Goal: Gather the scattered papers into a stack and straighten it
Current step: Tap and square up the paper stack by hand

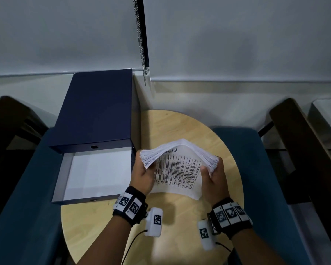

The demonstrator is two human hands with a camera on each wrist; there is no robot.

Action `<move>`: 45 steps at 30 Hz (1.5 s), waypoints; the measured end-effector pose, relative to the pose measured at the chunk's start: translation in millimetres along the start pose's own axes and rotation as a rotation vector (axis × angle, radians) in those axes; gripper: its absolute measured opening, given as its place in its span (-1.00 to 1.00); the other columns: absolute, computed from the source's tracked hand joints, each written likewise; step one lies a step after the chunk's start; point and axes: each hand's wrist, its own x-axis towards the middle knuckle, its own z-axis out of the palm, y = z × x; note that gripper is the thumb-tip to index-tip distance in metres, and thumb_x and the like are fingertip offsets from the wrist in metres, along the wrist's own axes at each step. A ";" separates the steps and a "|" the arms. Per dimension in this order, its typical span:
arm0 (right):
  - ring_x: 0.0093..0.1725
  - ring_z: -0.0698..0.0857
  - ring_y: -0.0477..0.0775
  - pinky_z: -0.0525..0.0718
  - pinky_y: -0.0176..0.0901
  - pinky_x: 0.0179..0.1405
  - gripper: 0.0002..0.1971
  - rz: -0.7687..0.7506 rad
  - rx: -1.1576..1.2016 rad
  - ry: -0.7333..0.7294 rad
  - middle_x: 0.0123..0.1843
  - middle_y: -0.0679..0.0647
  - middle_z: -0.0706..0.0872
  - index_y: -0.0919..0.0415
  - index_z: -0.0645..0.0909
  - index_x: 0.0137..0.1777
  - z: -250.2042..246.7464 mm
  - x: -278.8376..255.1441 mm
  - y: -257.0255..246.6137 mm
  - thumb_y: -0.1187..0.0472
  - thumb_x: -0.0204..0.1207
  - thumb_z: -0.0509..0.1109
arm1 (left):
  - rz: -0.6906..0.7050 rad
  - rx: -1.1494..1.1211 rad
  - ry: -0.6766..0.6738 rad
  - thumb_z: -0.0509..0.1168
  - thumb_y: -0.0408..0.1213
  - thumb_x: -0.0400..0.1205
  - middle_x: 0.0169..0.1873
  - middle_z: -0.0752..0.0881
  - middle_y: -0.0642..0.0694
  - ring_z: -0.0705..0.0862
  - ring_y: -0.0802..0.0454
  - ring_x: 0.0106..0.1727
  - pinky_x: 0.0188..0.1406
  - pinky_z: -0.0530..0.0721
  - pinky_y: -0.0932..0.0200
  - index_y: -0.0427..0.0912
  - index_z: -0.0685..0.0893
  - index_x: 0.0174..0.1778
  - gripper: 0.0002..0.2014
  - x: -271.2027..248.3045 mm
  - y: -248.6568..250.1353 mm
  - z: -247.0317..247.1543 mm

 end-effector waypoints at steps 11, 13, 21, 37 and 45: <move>0.32 0.64 0.18 0.63 -0.44 0.13 -0.62 0.459 0.005 -0.020 0.38 0.29 0.61 0.42 0.46 0.41 5.2 -8.6 49.3 0.36 0.62 0.33 | -0.182 -0.096 -0.018 0.42 -0.34 0.39 0.02 0.68 -0.19 0.69 0.01 0.06 0.07 0.67 0.23 -0.23 0.57 -0.04 -0.74 -15.2 -18.9 -14.2; 0.29 0.65 -0.06 0.58 -0.54 0.07 -0.58 0.317 -0.075 -0.042 0.35 0.19 0.66 0.39 0.48 0.43 7.8 -10.3 41.3 0.32 0.58 0.37 | -0.196 -0.025 -0.042 0.31 -0.54 0.56 -0.16 0.65 -0.11 0.71 0.14 -0.13 -0.18 0.63 0.48 -0.27 0.56 -0.04 -0.86 -10.6 -16.1 -10.5; 0.16 0.51 -0.51 0.33 -0.81 0.14 -0.59 0.058 -0.118 0.012 0.22 -0.26 0.52 0.05 0.32 0.40 2.4 -27.3 29.7 0.43 0.64 0.24 | -0.010 0.096 -0.037 0.30 -0.20 0.62 0.18 0.71 0.01 0.65 0.39 0.23 0.32 0.65 -0.11 -0.20 0.65 0.23 -0.71 -29.1 -6.5 8.8; 0.14 0.61 -0.58 0.46 -0.75 0.07 -0.55 0.184 -0.033 0.005 0.15 -0.24 0.64 0.40 0.47 0.45 -8.2 -21.6 68.5 0.34 0.56 0.34 | -0.274 0.013 0.014 0.38 -0.14 0.59 0.31 0.68 -0.16 0.63 -0.07 0.38 0.40 0.60 -0.17 -0.26 0.54 0.43 -0.49 -26.2 -37.2 28.3; 0.35 0.65 0.06 0.61 -0.02 0.39 -0.31 0.225 -0.027 -0.018 0.32 0.23 0.68 0.50 0.47 0.42 -28.2 -16.8 74.5 0.15 0.29 0.38 | -0.151 0.118 -0.042 0.43 -0.36 0.32 0.20 0.72 0.17 0.64 0.34 0.24 0.31 0.61 0.22 -0.02 0.62 0.24 -0.48 -25.0 -26.4 27.2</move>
